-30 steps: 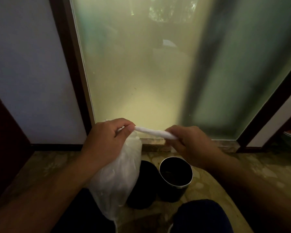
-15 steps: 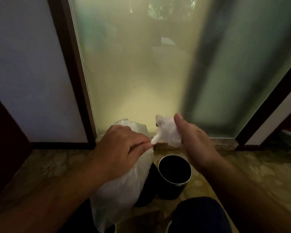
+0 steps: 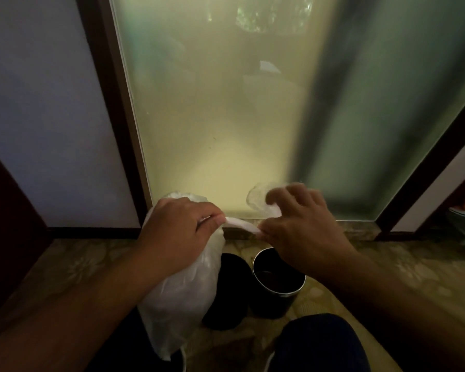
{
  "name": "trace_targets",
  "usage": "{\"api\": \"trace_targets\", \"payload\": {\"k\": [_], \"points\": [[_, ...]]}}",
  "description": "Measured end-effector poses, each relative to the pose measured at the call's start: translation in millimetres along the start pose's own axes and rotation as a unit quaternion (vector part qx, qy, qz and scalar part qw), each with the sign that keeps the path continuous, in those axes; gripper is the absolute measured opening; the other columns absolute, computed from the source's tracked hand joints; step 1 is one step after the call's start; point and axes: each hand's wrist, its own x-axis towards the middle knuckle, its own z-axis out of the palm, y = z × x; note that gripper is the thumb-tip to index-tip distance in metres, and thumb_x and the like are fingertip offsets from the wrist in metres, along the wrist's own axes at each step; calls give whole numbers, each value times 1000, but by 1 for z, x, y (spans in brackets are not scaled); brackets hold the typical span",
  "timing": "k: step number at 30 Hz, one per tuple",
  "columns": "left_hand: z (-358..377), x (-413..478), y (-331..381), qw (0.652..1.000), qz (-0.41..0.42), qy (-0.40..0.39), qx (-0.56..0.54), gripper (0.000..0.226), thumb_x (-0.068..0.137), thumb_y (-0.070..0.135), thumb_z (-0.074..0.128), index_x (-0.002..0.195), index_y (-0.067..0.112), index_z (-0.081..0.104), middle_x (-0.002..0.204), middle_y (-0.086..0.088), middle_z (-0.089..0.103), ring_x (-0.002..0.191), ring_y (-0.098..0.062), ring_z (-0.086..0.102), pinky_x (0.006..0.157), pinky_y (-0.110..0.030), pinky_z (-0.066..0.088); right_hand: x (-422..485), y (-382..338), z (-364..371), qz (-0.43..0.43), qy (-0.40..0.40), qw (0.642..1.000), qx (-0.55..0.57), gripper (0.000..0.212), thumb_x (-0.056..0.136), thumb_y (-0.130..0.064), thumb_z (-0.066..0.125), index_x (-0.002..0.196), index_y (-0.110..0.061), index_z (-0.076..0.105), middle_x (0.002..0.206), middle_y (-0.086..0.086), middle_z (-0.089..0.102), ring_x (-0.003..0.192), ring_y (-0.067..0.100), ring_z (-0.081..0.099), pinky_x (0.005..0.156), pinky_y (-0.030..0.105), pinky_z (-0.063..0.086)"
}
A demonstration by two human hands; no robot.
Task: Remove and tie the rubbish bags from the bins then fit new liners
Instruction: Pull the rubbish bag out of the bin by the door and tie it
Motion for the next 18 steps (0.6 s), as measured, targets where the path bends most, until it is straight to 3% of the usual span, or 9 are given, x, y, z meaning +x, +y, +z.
{"api": "trace_targets", "payload": {"k": [3, 5, 7, 11, 14, 16, 18], "points": [[2, 1, -4, 1000, -12, -10, -2, 46, 91, 59, 34, 96, 36, 73, 82, 13, 70, 74, -10, 57, 74, -38, 48, -1, 5, 10, -89, -7, 996, 7, 11, 78, -39, 79, 86, -32, 76, 144, 5, 56, 142, 34, 34, 108, 55, 33], [2, 1, -7, 1000, -21, -11, -10, 47, 90, 61, 34, 96, 36, 73, 83, 13, 70, 74, -9, 57, 74, -37, 49, -1, 10, 14, -124, 3, 992, 21, 9, 86, -34, 71, 89, -27, 75, 146, 3, 55, 146, 30, 31, 116, 53, 25], [2, 0, -9, 999, -30, -17, -15, 44, 89, 60, 36, 96, 37, 73, 82, 14, 69, 75, -8, 57, 74, -37, 50, -1, 10, 13, -129, 3, 991, 46, 13, 92, -34, 66, 89, -26, 76, 145, 2, 57, 146, 26, 35, 117, 51, 26], [3, 0, -12, 997, -54, -31, -37, 32, 92, 55, 44, 97, 39, 71, 84, 14, 69, 77, -8, 59, 76, -41, 52, 0, 8, 9, -152, 41, 985, 74, 20, 95, -33, 63, 87, -20, 76, 144, 4, 56, 140, 26, 44, 111, 48, 39], [2, 1, -12, 996, -69, -39, -44, 23, 97, 48, 50, 97, 38, 71, 83, 10, 69, 75, -9, 59, 74, -41, 53, 2, 9, 6, -148, 128, 978, 68, 20, 92, -34, 66, 80, -20, 74, 143, 5, 57, 131, 30, 50, 96, 47, 45], [0, 0, -13, 996, -66, -38, -48, 28, 94, 54, 47, 95, 38, 71, 82, 11, 70, 76, -9, 60, 73, -38, 52, 2, 11, 3, -133, 184, 972, 64, 24, 90, -38, 69, 75, -21, 74, 131, 4, 55, 116, 28, 51, 83, 46, 46], [1, -1, -14, 996, -65, -40, -53, 33, 89, 58, 44, 93, 39, 71, 79, 11, 70, 74, -8, 60, 71, -37, 51, 1, 11, -1, -142, 207, 966, 64, 23, 88, -39, 71, 72, -23, 73, 120, 3, 51, 106, 27, 49, 79, 44, 45]]}}
